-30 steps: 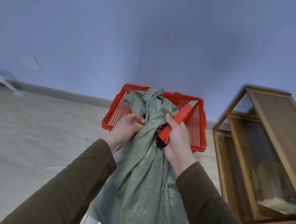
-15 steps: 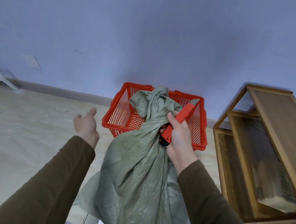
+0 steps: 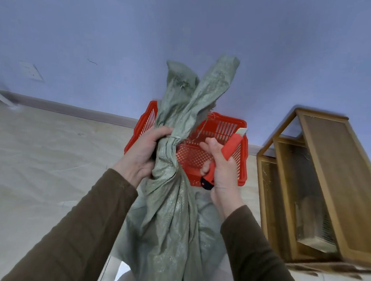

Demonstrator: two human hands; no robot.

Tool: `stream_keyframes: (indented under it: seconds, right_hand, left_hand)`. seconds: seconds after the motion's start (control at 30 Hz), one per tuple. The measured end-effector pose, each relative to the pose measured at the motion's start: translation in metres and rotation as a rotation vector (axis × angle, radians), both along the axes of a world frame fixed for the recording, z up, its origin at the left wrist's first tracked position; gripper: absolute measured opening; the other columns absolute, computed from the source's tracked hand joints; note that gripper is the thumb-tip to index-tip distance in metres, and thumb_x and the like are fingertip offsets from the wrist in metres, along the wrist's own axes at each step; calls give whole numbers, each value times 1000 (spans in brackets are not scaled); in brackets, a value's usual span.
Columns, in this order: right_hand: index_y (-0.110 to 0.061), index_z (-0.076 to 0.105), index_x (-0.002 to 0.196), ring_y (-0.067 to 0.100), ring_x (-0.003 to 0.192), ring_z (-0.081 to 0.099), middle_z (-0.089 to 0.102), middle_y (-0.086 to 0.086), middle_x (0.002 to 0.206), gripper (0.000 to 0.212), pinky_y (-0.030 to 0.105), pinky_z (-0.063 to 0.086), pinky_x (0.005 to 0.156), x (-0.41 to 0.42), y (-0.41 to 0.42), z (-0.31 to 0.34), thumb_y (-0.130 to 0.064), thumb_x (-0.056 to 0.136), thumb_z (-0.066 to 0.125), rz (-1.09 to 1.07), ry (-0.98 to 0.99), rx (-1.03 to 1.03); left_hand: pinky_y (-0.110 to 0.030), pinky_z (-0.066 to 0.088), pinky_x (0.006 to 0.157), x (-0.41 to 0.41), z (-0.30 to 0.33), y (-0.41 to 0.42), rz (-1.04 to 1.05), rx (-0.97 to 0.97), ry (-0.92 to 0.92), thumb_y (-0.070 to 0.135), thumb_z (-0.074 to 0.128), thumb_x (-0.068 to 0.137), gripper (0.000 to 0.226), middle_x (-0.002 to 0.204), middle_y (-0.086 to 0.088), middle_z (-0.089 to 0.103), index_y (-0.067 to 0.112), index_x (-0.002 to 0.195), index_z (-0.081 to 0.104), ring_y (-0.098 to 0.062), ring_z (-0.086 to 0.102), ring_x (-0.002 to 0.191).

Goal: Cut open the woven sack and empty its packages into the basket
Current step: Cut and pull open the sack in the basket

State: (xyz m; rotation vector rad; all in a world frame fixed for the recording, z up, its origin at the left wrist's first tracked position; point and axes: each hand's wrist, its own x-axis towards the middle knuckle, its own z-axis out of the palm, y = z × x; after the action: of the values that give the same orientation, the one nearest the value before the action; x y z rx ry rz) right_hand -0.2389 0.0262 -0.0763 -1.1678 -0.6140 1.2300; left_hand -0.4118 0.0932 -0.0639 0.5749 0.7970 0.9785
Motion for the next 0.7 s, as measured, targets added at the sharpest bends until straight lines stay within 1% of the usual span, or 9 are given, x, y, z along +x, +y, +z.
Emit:
stream_keyframes:
  seconds: [0.1, 0.2, 0.3, 0.4, 0.47, 0.53, 0.57, 0.63, 0.7]
  right_hand:
    - [-14, 69, 123, 12, 43, 47, 60, 24, 71, 63, 27, 43, 47, 6, 2, 38, -54, 77, 84, -13, 123, 31]
    - [-23, 68, 88, 13, 40, 47, 51, 4, 58, 37, 26, 43, 42, 3, 8, 87, -46, 72, 92, -39, 114, 41]
    - [-21, 67, 86, 12, 42, 47, 54, 3, 61, 20, 28, 43, 44, -5, 8, 131, -26, 79, 84, -89, 2, -24]
    - [-25, 71, 76, 13, 40, 50, 56, 1, 54, 15, 31, 44, 49, -19, -5, 172, -15, 83, 80, -7, -106, -79]
    - [-26, 73, 84, 6, 42, 54, 61, -7, 53, 18, 24, 45, 46, -32, -19, 195, -8, 87, 72, 135, -157, -93]
    - [-30, 74, 86, 7, 41, 52, 61, -6, 53, 23, 21, 42, 43, -43, -34, 216, -9, 86, 64, 289, -118, -129]
    - [-31, 74, 83, 12, 40, 49, 61, -2, 53, 25, 24, 41, 43, -45, -41, 226, -9, 87, 63, 337, -73, -156]
    - [-28, 76, 100, 15, 42, 45, 72, 6, 71, 26, 27, 41, 45, -42, -51, 246, -7, 95, 62, 357, 38, -212]
    - [-16, 77, 108, 15, 44, 44, 75, 25, 92, 15, 27, 42, 47, -32, -55, 262, -18, 97, 68, 265, 2, -287]
  left_hand:
    - [-36, 65, 71, 3, 26, -11, -28, 14, 43, 1, 62, 86, 41, 102, -17, 77, 0, 127, 64, -24, 78, 82]
    - [-34, 64, 76, 5, 59, -24, -124, 37, 144, -8, 58, 89, 43, 120, -20, 74, 7, 128, 66, -24, 77, 94]
    - [-24, 61, 81, 13, 104, -39, -58, 160, 331, -7, 61, 92, 60, 143, -24, 61, 11, 149, 48, -13, 75, 103]
    - [-38, 38, 122, 16, 149, -59, -7, 297, 344, 34, 74, 89, 100, 169, 1, 32, 33, 167, 12, -10, 43, 149]
    - [-39, 47, 113, 16, 176, -74, -94, 335, 394, 55, 82, 78, 113, 160, -4, 47, 22, 166, 18, -15, 55, 139]
    - [-31, 61, 83, 15, 198, -84, -47, 252, 380, 47, 86, 80, 88, 124, -10, 72, 8, 149, 46, -19, 74, 100]
    - [-27, 62, 76, 14, 207, -85, 41, 179, 331, 31, 82, 88, 65, 115, -10, 77, 6, 141, 55, -18, 76, 93]
    - [-25, 62, 74, 7, 222, -88, 165, 7, 210, 13, 64, 100, 30, 113, -11, 80, 6, 128, 67, -18, 79, 95]
    - [-26, 62, 73, -4, 233, -90, 184, -122, 159, 11, 53, 106, 26, 113, -12, 80, 5, 125, 70, -19, 79, 97]
